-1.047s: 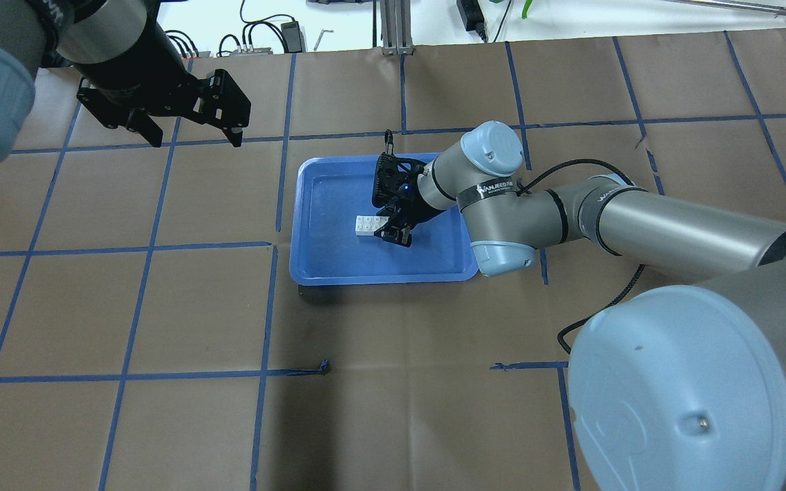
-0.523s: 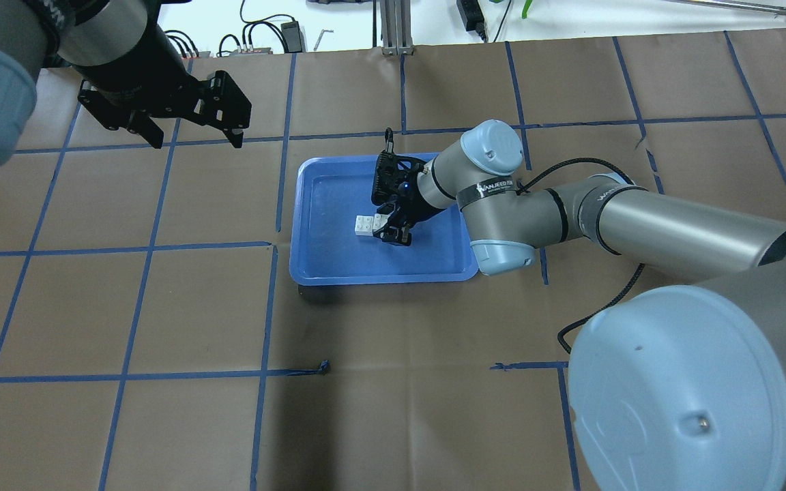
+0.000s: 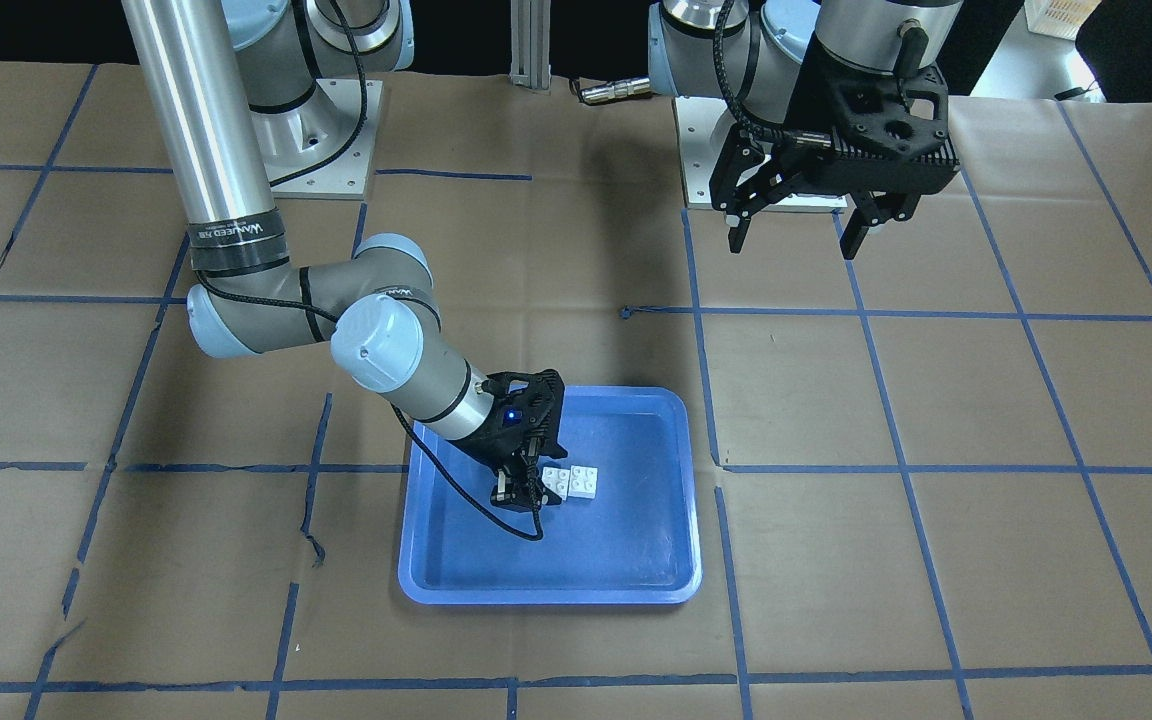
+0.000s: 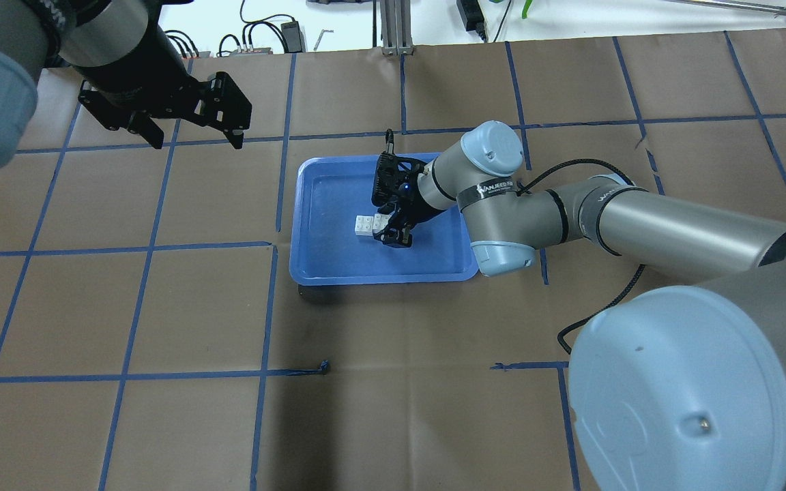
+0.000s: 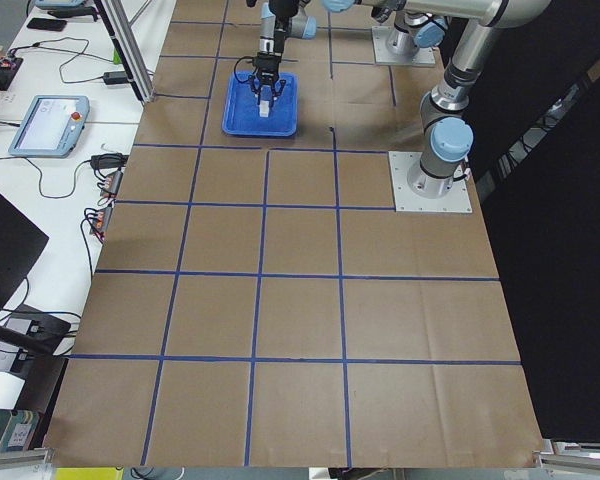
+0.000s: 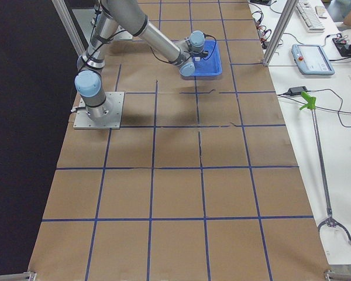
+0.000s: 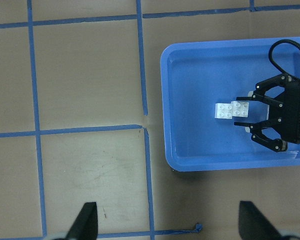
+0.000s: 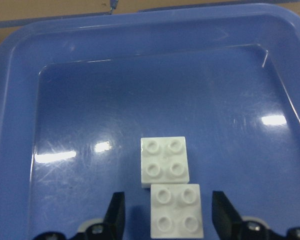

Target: Assemble white blocks and place on blue tray

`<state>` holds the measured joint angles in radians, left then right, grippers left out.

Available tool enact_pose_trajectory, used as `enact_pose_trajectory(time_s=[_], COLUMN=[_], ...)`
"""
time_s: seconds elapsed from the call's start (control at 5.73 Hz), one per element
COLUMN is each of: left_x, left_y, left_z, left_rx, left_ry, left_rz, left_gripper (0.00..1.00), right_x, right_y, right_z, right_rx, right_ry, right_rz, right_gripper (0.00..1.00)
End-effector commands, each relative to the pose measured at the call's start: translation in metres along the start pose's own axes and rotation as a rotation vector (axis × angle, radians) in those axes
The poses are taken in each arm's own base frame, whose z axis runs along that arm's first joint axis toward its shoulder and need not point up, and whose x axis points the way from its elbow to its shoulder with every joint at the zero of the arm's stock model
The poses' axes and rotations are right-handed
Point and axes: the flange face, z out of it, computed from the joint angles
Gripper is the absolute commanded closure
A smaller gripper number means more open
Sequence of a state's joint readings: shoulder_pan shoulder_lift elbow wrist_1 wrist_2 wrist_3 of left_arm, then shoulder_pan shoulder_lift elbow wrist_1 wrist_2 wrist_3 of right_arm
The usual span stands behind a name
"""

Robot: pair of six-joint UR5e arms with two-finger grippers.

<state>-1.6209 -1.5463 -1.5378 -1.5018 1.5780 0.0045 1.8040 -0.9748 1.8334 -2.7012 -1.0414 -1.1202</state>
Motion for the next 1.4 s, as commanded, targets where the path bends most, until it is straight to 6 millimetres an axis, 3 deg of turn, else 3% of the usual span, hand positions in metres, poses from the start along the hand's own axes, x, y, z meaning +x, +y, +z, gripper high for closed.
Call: enact_pose_trajectory(time_s=[0.0, 0.17, 0.35, 0.7, 0.87, 1.05, 1.22], left_x=[0.0, 0.0, 0.0, 0.0, 0.0, 0.0, 0.0], left_y=[0.0, 0.0, 0.0, 0.0, 0.0, 0.0, 0.0], left_z=[0.0, 0.0, 0.0, 0.0, 0.0, 0.0, 0.001], left_rx=[-0.001, -0.001, -0.001, -0.001, -0.001, -0.001, -0.002], left_ry=[0.001, 0.001, 0.001, 0.0, 0.0, 0.0, 0.0], left_rz=[-0.001, -0.001, 0.001, 0.001, 0.001, 0.001, 0.001], left_gripper=[0.0, 0.0, 0.0, 0.0, 0.0, 0.0, 0.0], right_x=[0.008, 0.013, 0.019, 0.024, 0.021, 0.012, 0.0], right_y=[-0.001, -0.003, -0.002, 0.031, 0.043, 0.05, 0.049], right_z=[-0.015, -0.036, -0.079, -0.177, -0.214, -0.243, -0.28], right_rx=[-0.006, -0.024, -0.088, -0.256, -0.346, -0.391, -0.46], right_ry=[0.025, 0.063, 0.087, 0.104, 0.149, 0.168, 0.3], right_rz=[0.09, 0.147, 0.241, 0.407, 0.467, 0.659, 0.865], right_gripper=[0.0, 0.0, 0.0, 0.0, 0.0, 0.0, 0.0])
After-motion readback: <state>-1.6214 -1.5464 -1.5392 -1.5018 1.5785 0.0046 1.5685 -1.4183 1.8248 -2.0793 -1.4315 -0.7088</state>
